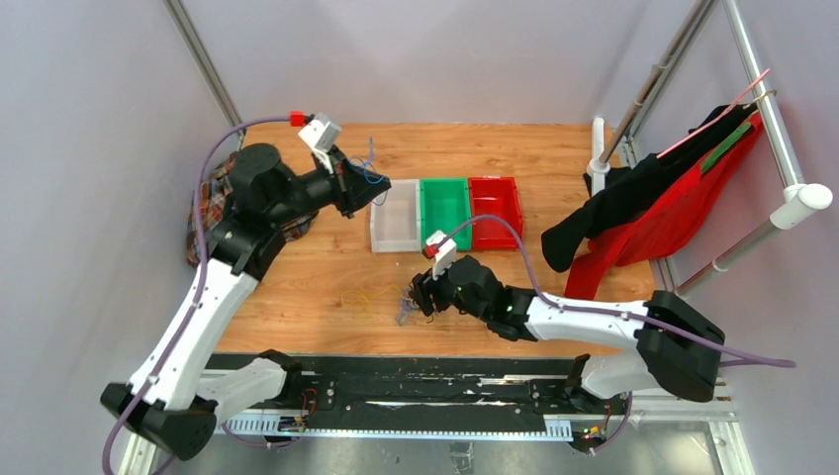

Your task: Untangle the cables

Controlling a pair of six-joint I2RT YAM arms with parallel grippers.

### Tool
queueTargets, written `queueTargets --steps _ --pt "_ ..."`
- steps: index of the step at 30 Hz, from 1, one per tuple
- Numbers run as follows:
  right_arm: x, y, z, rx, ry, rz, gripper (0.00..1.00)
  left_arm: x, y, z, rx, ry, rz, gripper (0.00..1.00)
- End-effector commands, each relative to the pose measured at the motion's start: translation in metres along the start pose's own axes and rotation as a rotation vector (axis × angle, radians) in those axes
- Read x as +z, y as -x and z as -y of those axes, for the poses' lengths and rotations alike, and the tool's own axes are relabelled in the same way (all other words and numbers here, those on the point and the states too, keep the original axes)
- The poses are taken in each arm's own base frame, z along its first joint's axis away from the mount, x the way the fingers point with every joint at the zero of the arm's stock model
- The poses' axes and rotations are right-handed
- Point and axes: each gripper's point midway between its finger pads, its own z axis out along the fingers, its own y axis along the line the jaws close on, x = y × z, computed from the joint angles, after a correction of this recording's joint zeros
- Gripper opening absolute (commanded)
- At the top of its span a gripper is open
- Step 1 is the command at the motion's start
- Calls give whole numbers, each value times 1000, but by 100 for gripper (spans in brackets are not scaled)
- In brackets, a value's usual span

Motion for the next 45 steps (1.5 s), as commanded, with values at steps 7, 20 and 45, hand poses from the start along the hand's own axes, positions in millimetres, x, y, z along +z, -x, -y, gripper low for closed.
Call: queueTargets --steps 7,20,45 --pt "-52 75 59 88 -232 127 68 82 -57 -29 -22 -45 -254 1" --pt "-100 61 158 251 -750 153 67 184 -168 -75 -52 -58 -500 1" --pt "-107 82 165 288 -767 183 66 176 -203 -138 135 199 -607 80"
